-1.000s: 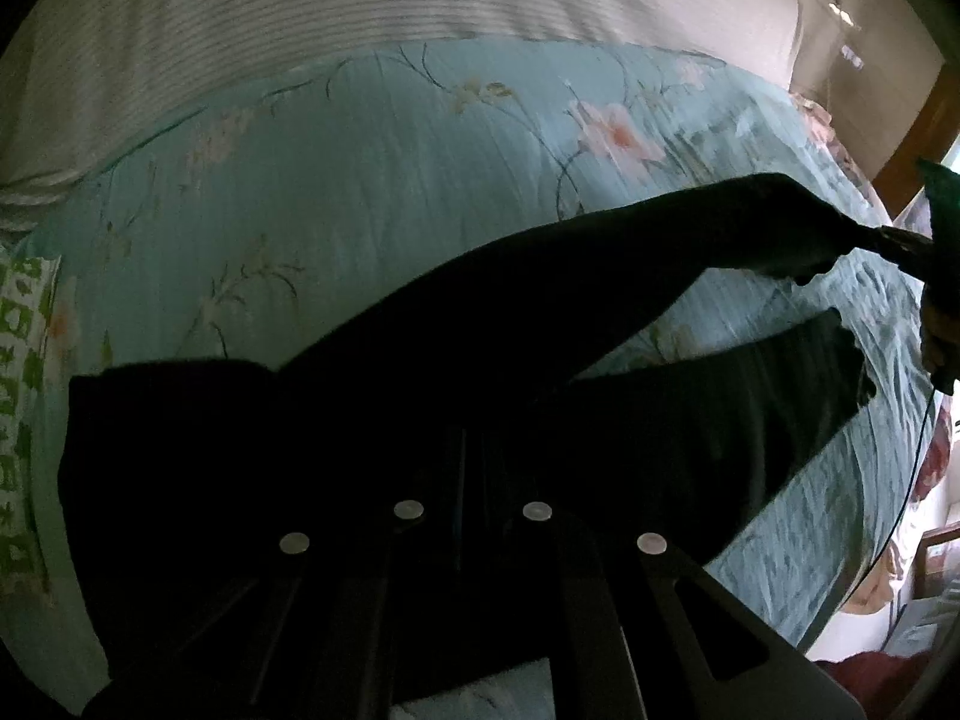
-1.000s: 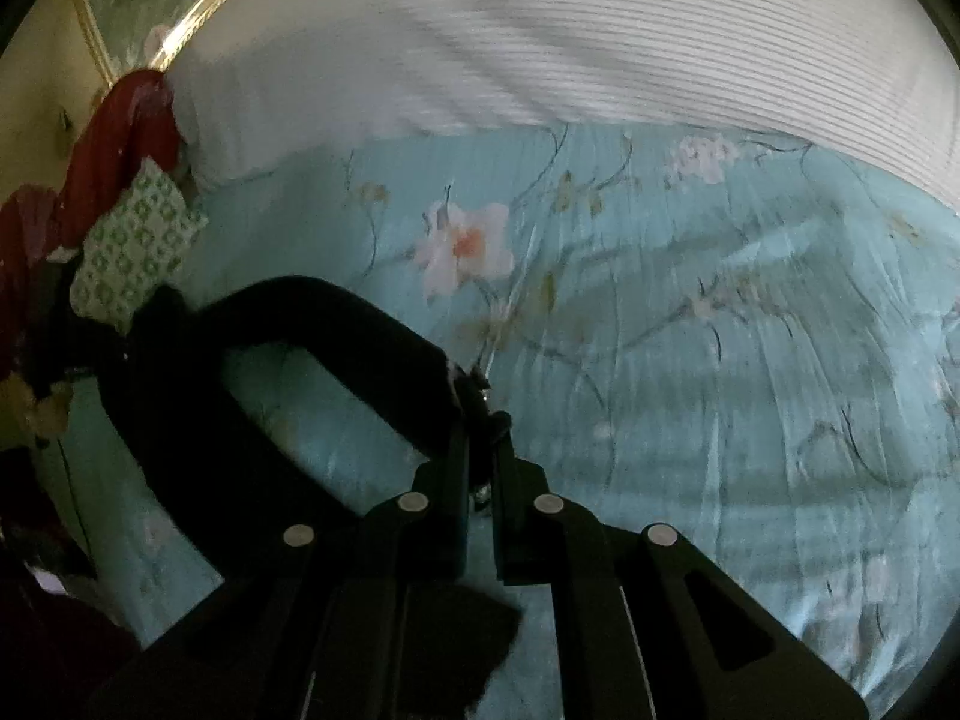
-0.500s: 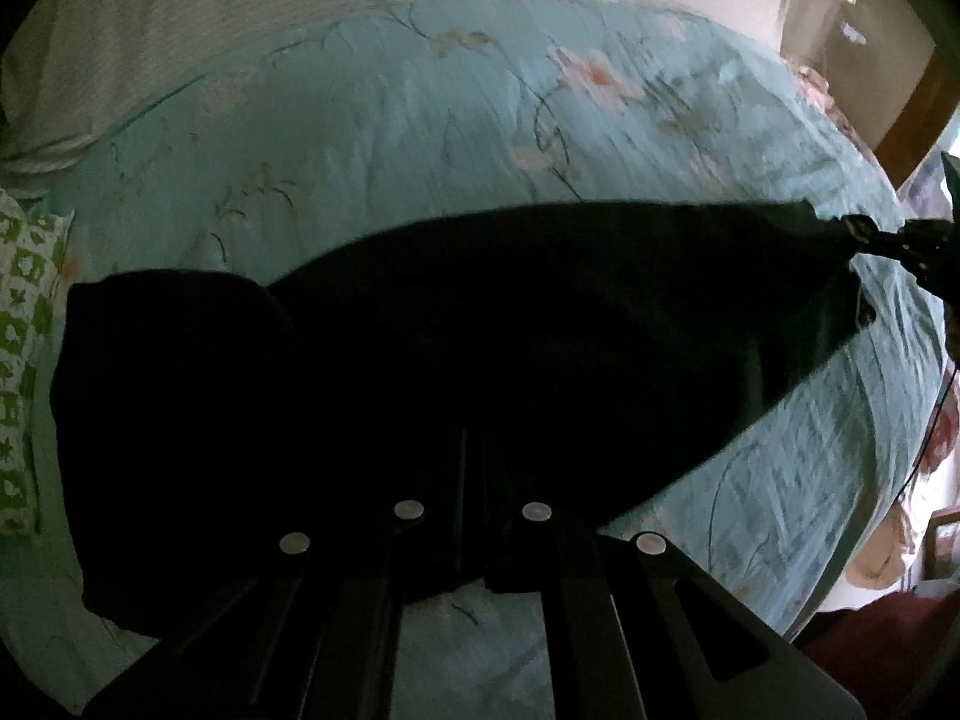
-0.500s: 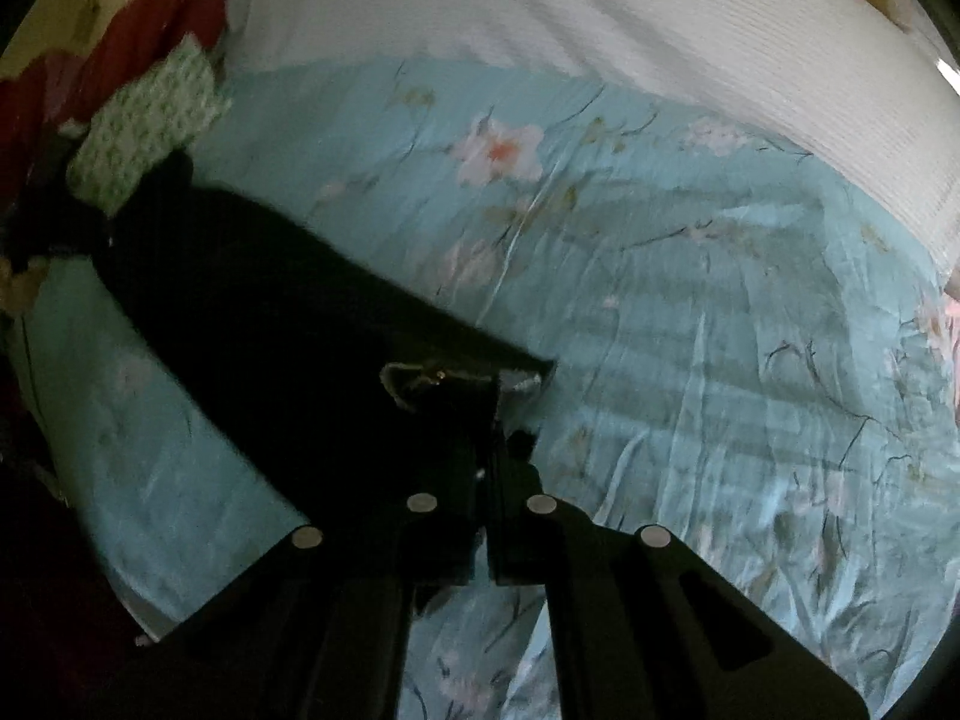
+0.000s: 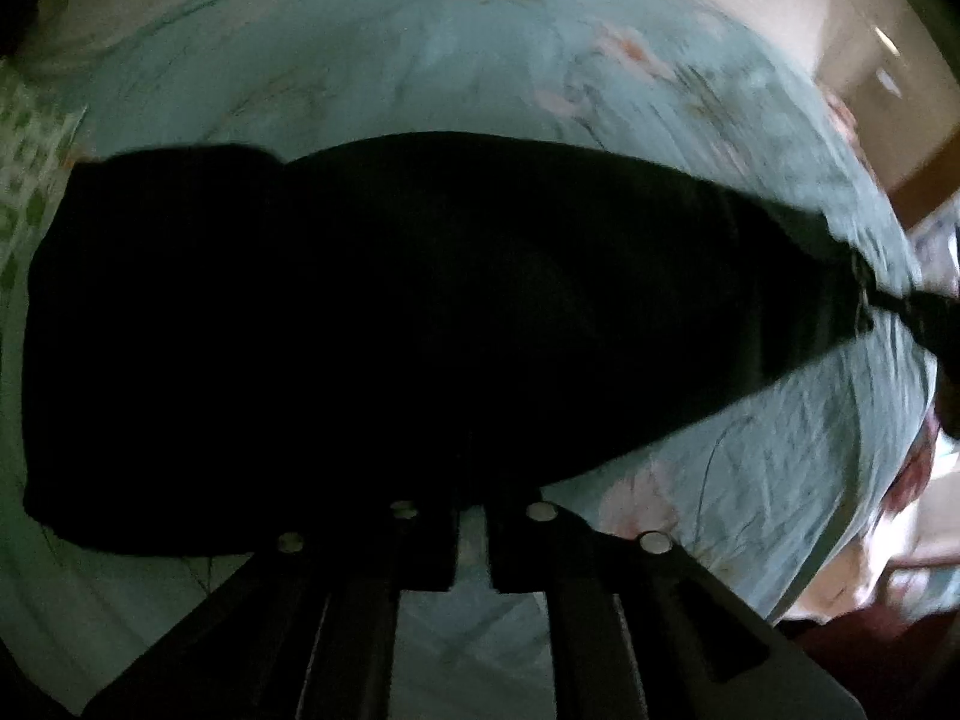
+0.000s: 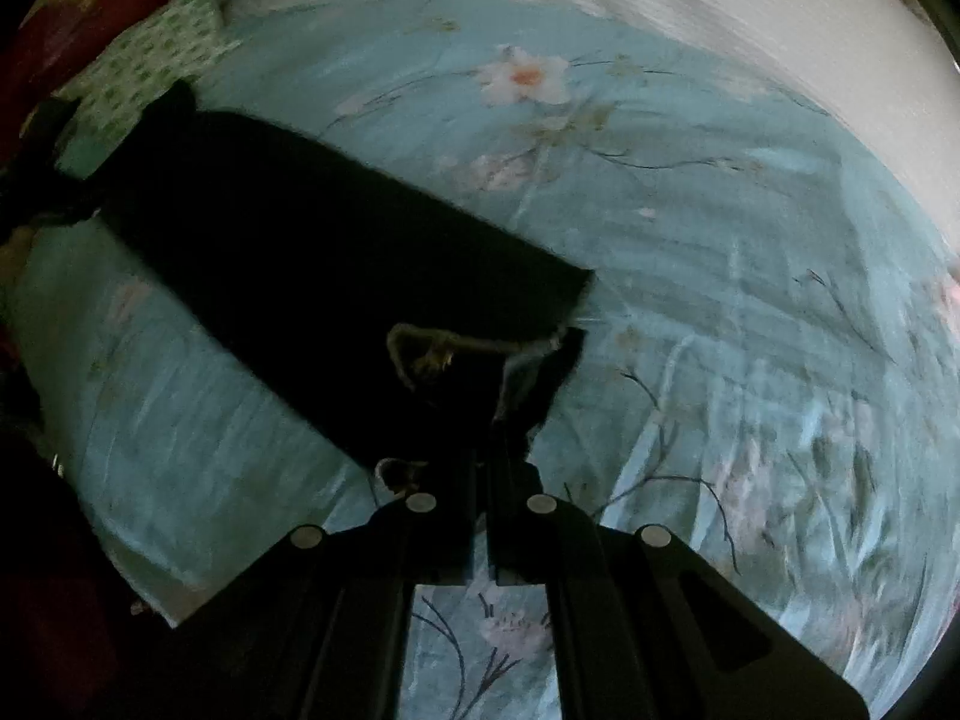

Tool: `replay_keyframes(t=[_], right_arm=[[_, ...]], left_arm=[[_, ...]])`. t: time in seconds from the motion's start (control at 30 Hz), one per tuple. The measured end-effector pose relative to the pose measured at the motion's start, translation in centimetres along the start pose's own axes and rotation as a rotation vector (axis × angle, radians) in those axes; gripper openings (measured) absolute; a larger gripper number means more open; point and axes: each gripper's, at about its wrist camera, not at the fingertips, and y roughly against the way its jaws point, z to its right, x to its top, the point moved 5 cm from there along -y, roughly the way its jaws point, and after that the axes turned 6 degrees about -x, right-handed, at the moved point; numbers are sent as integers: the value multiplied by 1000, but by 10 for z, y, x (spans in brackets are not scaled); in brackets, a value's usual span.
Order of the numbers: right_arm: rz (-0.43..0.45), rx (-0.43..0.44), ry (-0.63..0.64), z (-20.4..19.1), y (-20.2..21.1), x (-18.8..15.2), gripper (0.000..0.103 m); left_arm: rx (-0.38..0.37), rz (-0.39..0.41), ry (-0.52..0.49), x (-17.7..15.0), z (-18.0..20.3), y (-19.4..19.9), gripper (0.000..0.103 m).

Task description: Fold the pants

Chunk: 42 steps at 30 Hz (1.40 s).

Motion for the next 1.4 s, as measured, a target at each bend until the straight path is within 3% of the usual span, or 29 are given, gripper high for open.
replay_keyframes(t=[0.1, 0.17, 0.2, 0.33, 0.47, 0.57, 0.6, 0.63, 0.7, 0.77, 0.8, 1.03, 1.27, 1.4], right_arm=[[13, 13, -124, 4, 9, -2, 16], [34, 39, -252, 9, 18, -6, 48], [52, 51, -305, 10, 23, -7, 53], [107, 210, -526, 0, 31, -9, 54], [80, 311, -702, -16, 7, -7, 54], [86, 299, -800, -15, -10, -1, 54], [88, 282, -828, -12, -14, 0, 54], [97, 270, -863, -8, -18, 2, 53], [112, 252, -925, 1, -26, 3, 41], [106, 226, -944, 5, -29, 4, 7], [117, 225, -939, 6, -26, 5, 7], [207, 224, -806, 1, 25, 14, 6], [92, 157, -848, 7, -4, -28, 6], [2, 138, -862, 7, -26, -37, 7]], left_arm=[[-11, -10, 107, 7, -13, 3, 47], [-15, 3, 173, 12, -20, 7, 50], [-22, 3, 196, 15, -22, 7, 53], [-21, 7, 312, 31, -28, 2, 65], [8, -22, 417, 43, -39, -13, 65], [44, -34, 441, 48, -45, -21, 63], [52, -40, 442, 49, -46, -24, 56], [53, -44, 442, 50, -47, -28, 41], [18, -59, 446, 52, -44, -37, 18], [32, -43, 429, 54, -41, -36, 14], [40, -31, 403, 56, -37, -32, 12], [23, 53, 310, 48, -21, 4, 10], [2, 0, 304, 17, -25, -20, 11], [-1, -25, 332, 9, -35, -27, 23]])
